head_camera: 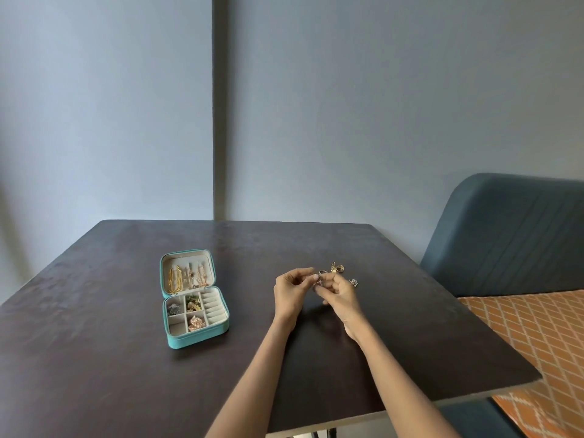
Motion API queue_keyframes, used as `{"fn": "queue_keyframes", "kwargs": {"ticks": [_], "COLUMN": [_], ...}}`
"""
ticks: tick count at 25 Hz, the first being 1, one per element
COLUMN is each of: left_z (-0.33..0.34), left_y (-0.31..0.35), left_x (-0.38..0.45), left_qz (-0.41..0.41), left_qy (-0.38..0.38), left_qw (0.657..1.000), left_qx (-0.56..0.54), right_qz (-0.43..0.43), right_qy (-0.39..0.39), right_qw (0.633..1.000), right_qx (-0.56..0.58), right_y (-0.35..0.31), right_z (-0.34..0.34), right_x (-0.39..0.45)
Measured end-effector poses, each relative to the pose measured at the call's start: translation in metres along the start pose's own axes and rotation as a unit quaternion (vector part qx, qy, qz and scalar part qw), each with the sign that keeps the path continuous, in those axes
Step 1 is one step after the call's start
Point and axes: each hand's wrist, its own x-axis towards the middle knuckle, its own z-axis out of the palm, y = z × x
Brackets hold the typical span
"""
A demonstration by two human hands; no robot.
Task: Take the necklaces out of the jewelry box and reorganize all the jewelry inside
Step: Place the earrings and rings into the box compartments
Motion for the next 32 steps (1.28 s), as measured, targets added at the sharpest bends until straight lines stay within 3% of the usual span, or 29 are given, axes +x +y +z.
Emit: {"fn": "queue_keyframes", "kwargs": {"ticks": [3, 8, 16, 25, 32], "left_z": [0.001, 0.001, -0.004, -0.002, -0.003], "left_y": [0.002, -0.002, 0.0, 0.0, 0.0], "left_x": [-0.001, 0.002, 0.004, 0.001, 0.003], "left_qz": [0.008, 0.004, -0.001, -0.007, -0.005], "left_qy": [-0.011, -0.024, -0.008, -0.048, -0.044], "left_qw": [1.0, 1.0, 0.999, 0.999, 0.999], "left_qx": [0.013, 0.019, -0.053, -0.005, 0.011], "right_qz": [0.007, 0.033, 0.065, -0.056, -0.013], "right_qy": [0.035, 0.028, 0.061, 0.05, 0.045], "right_qw": [0.999, 0.999, 0.995, 0.993, 0.999], "right_qx": [0.006, 0.001, -0.032, -0.091, 0.002], "right_y": [0.003, 0.004, 0.006, 0.012, 0.011], "right_z": [-0.001, -0.001, 0.005, 0.002, -0.001], "right_x": [0.003, 0.008, 0.009, 0.008, 0.01]}}
